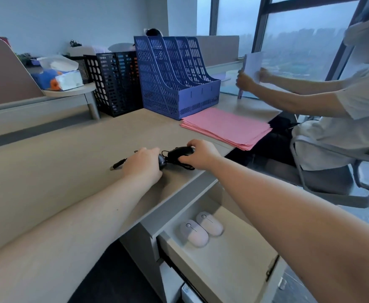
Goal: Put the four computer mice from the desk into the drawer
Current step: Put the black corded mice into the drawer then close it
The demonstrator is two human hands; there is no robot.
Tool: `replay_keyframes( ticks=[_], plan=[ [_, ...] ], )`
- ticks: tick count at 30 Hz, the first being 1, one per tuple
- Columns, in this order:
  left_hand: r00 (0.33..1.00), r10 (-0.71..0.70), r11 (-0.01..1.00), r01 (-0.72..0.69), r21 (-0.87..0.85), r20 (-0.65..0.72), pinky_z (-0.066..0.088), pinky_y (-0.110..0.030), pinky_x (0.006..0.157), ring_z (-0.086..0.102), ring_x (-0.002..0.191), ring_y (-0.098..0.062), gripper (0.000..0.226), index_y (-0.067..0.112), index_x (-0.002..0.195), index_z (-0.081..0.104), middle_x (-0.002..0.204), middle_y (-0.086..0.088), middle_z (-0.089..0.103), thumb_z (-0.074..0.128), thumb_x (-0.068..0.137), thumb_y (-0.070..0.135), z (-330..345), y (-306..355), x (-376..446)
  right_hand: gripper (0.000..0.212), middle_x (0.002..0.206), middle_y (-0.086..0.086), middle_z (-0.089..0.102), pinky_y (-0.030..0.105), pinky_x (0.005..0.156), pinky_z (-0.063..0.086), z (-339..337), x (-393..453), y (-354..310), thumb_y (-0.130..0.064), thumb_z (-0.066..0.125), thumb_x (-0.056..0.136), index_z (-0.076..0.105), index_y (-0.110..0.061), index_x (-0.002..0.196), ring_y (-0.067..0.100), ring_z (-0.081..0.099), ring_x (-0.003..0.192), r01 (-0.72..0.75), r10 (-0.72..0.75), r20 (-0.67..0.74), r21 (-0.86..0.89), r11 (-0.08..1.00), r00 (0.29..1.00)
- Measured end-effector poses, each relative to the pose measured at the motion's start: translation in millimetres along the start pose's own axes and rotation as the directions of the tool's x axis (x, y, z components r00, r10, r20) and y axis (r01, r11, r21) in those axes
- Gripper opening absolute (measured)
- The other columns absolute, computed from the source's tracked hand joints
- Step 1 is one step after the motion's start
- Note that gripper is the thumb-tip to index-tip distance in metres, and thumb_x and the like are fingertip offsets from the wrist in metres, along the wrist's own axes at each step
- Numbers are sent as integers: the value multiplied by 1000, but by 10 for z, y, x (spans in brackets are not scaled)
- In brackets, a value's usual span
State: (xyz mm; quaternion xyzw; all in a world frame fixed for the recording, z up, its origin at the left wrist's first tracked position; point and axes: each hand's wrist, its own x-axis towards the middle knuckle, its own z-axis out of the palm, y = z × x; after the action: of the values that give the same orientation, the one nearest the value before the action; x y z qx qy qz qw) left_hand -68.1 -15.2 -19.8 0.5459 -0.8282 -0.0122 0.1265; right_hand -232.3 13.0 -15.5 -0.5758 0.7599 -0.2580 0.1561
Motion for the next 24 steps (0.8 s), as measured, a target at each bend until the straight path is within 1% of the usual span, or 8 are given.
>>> replay_keyframes(
  ticks=[5, 9, 12, 15, 17, 19, 22, 24],
  plan=[
    [995, 94, 995, -95, -43, -14, 35, -32, 63, 59, 91, -34, 17, 24, 88, 49, 90, -6, 47, 62, 80, 17, -65, 433, -522, 56, 127, 8, 63, 32, 94, 46, -249, -524, 337, -37, 67, 80, 56, -12, 129, 27, 57, 118, -55, 55, -36, 9, 998, 998],
    [989, 146, 987, -144, -70, 19, 37, -34, 62, 60, 91, -34, 26, 18, 102, 54, 90, -5, 47, 63, 78, 16, 41, 809, -894, 51, 116, 6, 66, 26, 77, 43, -360, -932, 757, -38, 69, 77, 62, -13, 122, 27, 62, 108, -103, 104, -41, 14, 995, 994],
    [978, 186, 982, -181, -61, 96, 39, -36, 62, 59, 88, -34, 26, 17, 105, 53, 101, -9, 53, 61, 81, 17, 188, 1047, -1107, 43, 109, 5, 67, 26, 74, 41, -403, -1193, 970, -37, 70, 77, 65, -14, 113, 23, 62, 100, -142, 143, -21, 14, 990, 990],
    [966, 195, 980, -187, -60, 170, 39, -36, 59, 55, 81, -33, 27, 15, 109, 51, 104, -12, 51, 58, 82, 14, 349, 1230, -1256, 44, 110, 6, 67, 31, 80, 48, -361, -1368, 1113, -36, 70, 77, 64, -11, 114, 24, 62, 102, -183, 183, 16, 17, 983, 983],
    [961, 195, 980, -182, -83, 197, 40, -35, 62, 57, 85, -34, 24, 13, 105, 51, 104, -12, 52, 60, 82, 15, 484, 1317, -1330, 47, 111, 5, 66, 29, 78, 47, -294, -1444, 1206, -36, 70, 77, 63, -13, 116, 24, 61, 103, -209, 209, 49, 1, 978, 977],
    [960, 178, 981, -157, -111, 215, 43, -36, 64, 59, 88, -34, 23, 15, 104, 51, 106, -11, 54, 61, 84, 22, 661, 1354, -1387, 51, 115, 5, 65, 28, 74, 47, -188, -1490, 1319, -37, 71, 75, 61, -16, 120, 22, 60, 98, -239, 238, 82, 1, 971, 968],
    [954, 130, 987, -98, -130, 269, 43, -37, 66, 60, 93, -35, 26, 18, 110, 51, 107, -10, 53, 59, 86, 25, 955, 1354, -1422, 59, 120, 6, 61, 34, 85, 55, -54, -1524, 1470, -37, 71, 75, 56, -15, 128, 24, 61, 104, -277, 275, 119, -5, 961, 954],
    [950, 128, 989, -99, -115, 283, 47, -39, 72, 58, 95, -35, 29, 18, 114, 51, 110, -9, 52, 56, 85, 21, 1157, 1343, -1419, 55, 118, 7, 63, 35, 85, 56, 12, -1503, 1555, -36, 70, 76, 58, -14, 125, 25, 63, 103, -274, 279, 148, -50, 960, 949]
  ],
)
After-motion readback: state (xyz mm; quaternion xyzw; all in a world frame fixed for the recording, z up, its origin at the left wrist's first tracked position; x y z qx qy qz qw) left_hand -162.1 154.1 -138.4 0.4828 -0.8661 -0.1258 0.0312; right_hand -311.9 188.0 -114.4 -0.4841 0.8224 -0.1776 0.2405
